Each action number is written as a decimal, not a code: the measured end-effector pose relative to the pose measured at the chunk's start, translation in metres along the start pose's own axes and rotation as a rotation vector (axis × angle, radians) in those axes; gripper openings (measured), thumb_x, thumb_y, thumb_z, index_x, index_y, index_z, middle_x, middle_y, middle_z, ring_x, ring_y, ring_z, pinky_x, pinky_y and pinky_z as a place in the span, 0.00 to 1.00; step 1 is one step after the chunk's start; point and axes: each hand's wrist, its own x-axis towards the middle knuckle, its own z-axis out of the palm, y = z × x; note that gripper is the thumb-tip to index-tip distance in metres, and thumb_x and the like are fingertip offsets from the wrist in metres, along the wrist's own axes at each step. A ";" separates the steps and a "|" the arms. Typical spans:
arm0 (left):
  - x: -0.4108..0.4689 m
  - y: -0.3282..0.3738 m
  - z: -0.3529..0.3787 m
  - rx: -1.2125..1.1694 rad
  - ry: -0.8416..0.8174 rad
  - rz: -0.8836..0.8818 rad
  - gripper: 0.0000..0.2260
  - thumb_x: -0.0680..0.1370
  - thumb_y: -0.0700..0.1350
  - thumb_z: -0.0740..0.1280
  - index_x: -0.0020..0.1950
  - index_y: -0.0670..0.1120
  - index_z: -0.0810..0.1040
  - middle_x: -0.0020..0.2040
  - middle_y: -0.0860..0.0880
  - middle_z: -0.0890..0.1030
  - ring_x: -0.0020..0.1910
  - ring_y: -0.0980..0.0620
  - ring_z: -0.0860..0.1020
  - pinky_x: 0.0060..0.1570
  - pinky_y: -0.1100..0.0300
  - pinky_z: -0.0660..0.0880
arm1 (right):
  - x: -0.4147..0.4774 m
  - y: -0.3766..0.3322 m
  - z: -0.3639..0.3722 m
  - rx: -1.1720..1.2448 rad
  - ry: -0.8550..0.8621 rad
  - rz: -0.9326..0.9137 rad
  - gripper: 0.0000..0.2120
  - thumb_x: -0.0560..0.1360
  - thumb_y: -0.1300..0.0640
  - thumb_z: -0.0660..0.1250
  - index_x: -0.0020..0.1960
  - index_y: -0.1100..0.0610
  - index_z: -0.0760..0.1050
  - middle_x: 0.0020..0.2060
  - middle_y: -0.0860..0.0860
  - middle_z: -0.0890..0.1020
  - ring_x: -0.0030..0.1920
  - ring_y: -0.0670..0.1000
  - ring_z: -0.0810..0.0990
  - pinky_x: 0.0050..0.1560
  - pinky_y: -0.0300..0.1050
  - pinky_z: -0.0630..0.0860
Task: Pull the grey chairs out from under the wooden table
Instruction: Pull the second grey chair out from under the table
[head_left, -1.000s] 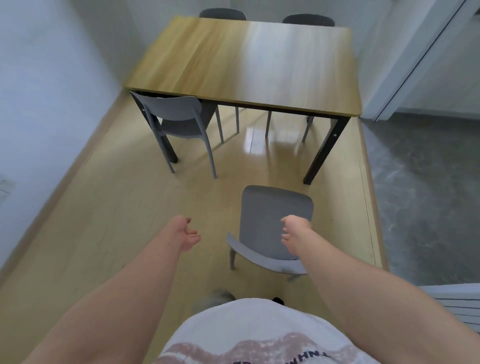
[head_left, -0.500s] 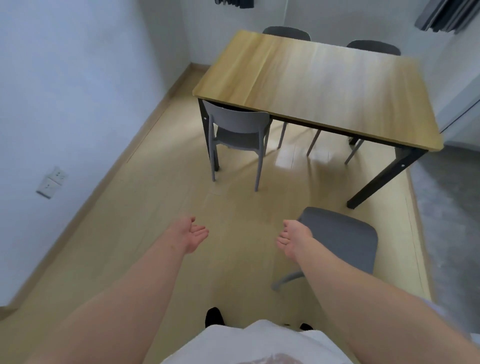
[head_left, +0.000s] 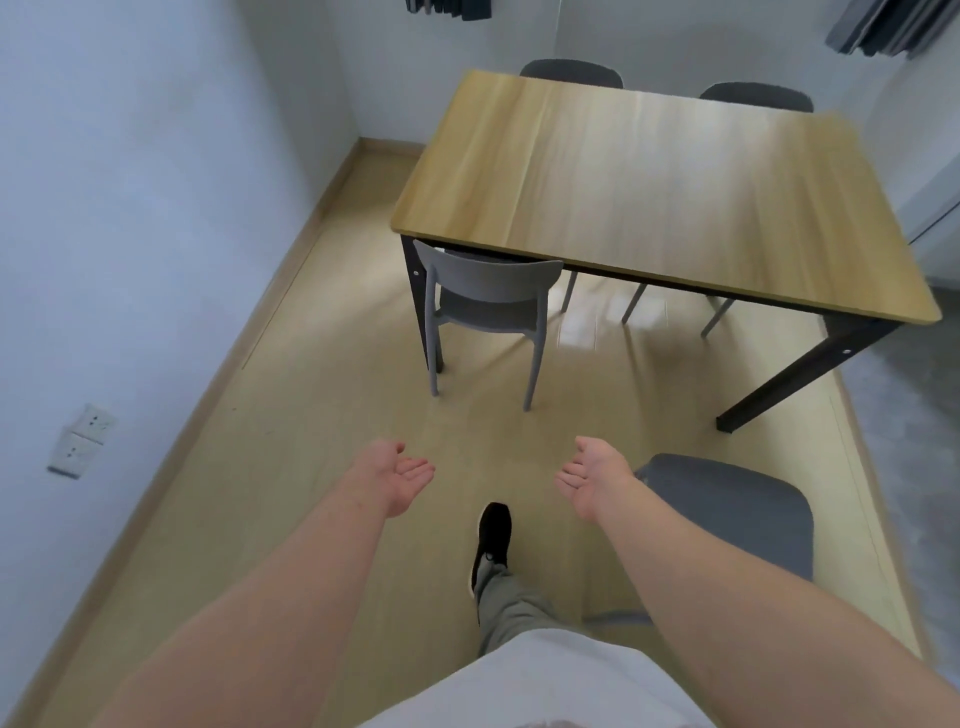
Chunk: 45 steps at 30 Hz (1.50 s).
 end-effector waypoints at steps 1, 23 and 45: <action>0.009 0.017 0.008 0.007 -0.002 0.005 0.22 0.85 0.40 0.51 0.78 0.36 0.57 0.76 0.35 0.64 0.74 0.37 0.66 0.71 0.47 0.66 | 0.011 -0.010 0.010 0.017 0.008 -0.007 0.28 0.83 0.53 0.60 0.79 0.63 0.58 0.76 0.60 0.67 0.72 0.59 0.71 0.70 0.53 0.71; 0.181 0.307 0.224 0.193 -0.020 -0.063 0.26 0.81 0.43 0.60 0.77 0.35 0.59 0.74 0.35 0.67 0.73 0.38 0.68 0.72 0.46 0.66 | 0.171 -0.272 0.178 0.204 0.113 0.028 0.29 0.82 0.54 0.63 0.78 0.64 0.59 0.74 0.63 0.68 0.72 0.62 0.70 0.70 0.56 0.71; 0.347 0.365 0.275 0.385 0.158 -0.226 0.04 0.75 0.32 0.65 0.46 0.39 0.75 0.51 0.42 0.79 0.49 0.44 0.80 0.57 0.51 0.79 | 0.302 -0.339 0.244 0.198 0.391 0.230 0.11 0.77 0.62 0.68 0.58 0.59 0.73 0.49 0.55 0.80 0.50 0.57 0.81 0.47 0.51 0.79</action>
